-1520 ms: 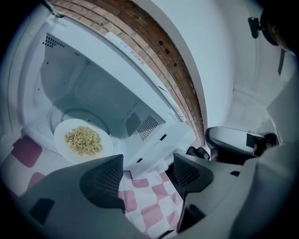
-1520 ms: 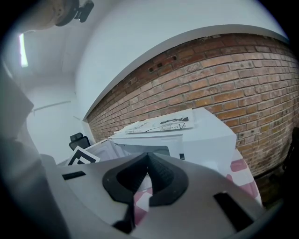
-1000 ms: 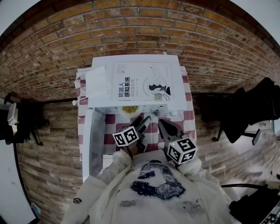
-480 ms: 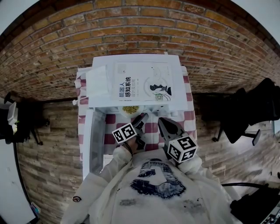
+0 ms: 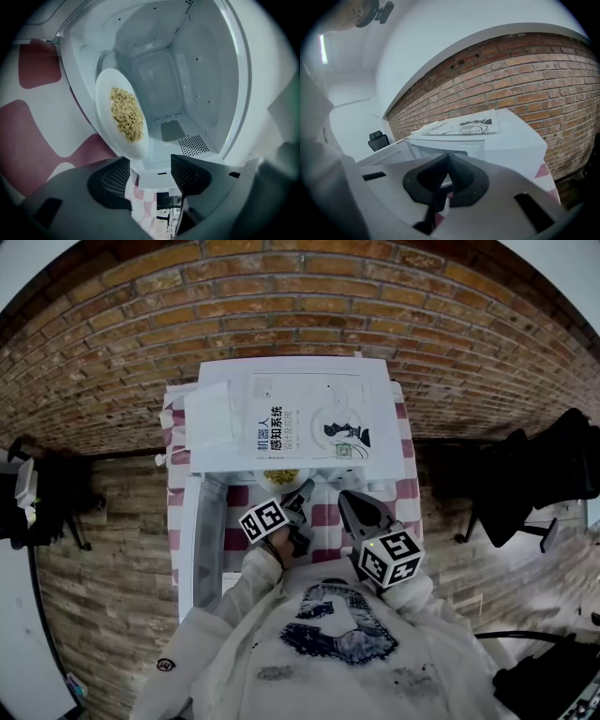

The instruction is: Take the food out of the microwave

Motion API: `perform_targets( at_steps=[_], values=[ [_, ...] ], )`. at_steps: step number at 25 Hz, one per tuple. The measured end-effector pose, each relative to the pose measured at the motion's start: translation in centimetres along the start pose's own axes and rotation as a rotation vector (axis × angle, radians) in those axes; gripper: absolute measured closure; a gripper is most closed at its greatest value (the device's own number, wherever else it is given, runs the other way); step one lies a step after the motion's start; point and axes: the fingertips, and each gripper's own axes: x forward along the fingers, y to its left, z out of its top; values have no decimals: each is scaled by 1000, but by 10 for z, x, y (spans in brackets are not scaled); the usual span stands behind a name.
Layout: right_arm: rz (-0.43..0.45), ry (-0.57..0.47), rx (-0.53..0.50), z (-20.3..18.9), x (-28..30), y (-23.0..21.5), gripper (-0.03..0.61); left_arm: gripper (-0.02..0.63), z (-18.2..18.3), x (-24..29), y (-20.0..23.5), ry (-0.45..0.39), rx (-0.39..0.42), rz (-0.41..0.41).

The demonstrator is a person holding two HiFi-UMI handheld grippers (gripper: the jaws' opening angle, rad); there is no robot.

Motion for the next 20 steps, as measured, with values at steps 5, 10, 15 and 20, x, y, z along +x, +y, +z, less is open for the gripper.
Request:
perform_targets(
  at_steps=[5, 10, 15, 20],
  values=[
    [-10, -1, 4, 1, 2, -2, 565, 339, 8, 2, 5, -15, -36, -2],
    [-16, 0, 5, 3, 3, -3, 565, 353, 15, 3, 8, -21, -68, 0],
    [-17, 3, 7, 2, 6, -3, 565, 379, 16, 3, 11, -16, -91, 0],
    [-16, 6, 10, 1, 8, -2, 565, 411, 20, 1, 14, -19, -119, 5]
  ],
)
